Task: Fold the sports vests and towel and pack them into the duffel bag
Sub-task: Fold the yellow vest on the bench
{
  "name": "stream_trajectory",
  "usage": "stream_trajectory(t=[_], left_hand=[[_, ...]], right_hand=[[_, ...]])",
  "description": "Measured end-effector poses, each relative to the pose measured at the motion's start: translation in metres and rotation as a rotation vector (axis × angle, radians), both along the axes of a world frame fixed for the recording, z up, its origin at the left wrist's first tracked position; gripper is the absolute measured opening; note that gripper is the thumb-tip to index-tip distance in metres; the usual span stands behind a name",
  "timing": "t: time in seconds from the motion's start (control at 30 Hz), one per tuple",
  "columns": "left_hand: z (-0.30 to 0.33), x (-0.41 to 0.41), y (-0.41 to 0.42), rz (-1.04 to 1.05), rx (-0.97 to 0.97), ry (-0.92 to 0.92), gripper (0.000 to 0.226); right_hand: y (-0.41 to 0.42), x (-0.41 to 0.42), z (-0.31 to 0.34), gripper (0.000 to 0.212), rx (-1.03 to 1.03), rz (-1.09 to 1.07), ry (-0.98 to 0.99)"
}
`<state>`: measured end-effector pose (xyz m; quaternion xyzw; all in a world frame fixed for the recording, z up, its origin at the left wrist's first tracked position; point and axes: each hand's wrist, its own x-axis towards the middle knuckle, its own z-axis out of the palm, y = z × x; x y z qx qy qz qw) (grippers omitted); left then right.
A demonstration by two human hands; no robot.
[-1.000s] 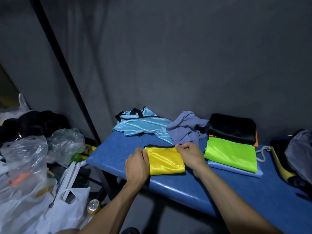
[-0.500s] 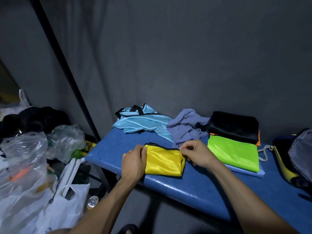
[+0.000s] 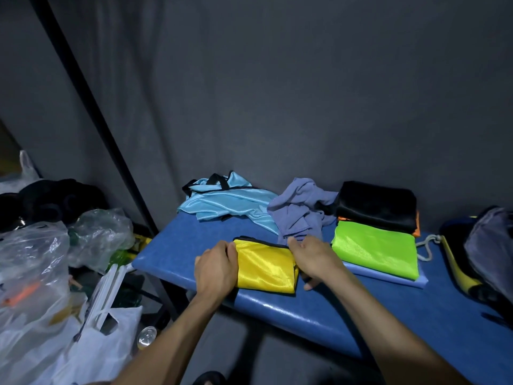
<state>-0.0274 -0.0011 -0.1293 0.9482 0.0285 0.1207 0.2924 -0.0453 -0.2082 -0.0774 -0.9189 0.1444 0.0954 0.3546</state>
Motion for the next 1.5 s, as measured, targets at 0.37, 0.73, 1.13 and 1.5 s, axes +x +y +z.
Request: stream_trajectory(t=[0.37,0.73,1.13,1.5], left_hand=[[0.010,-0.004,-0.005,0.015,0.054,0.082,0.033],[0.030,-0.005,0.003,-0.084,-0.322,0.239,0.047],[0.041,-0.013,-0.006,-0.183,-1.000,0.636,0.028],[0.056,-0.009,-0.022,-0.293,-1.194,0.676,0.028]], right_hand=[[0.013,-0.001,-0.026,0.021,0.602,-0.298,-0.282],[0.011,-0.019,-0.001,0.024,0.677,-0.123,-0.629],[-0.002,-0.032,0.021,0.022,0.710,0.018,-0.715],[-0.031,-0.043,0.033,0.017,0.752,-0.002,-0.760]])
